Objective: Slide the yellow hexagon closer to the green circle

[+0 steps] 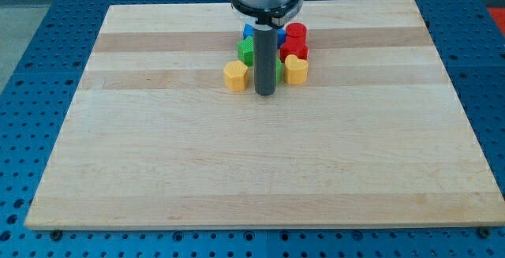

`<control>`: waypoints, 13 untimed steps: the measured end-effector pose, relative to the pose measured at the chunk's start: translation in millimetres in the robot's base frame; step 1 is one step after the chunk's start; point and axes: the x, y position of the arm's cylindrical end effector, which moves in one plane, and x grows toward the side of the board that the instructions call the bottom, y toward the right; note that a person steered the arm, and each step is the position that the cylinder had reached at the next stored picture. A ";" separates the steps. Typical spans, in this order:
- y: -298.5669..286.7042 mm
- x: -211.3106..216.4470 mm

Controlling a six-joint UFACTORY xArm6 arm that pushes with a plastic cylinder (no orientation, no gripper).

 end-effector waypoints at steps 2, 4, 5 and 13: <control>-1.8 12.0; -45.3 24.9; -52.4 24.9; -102.5 -12.3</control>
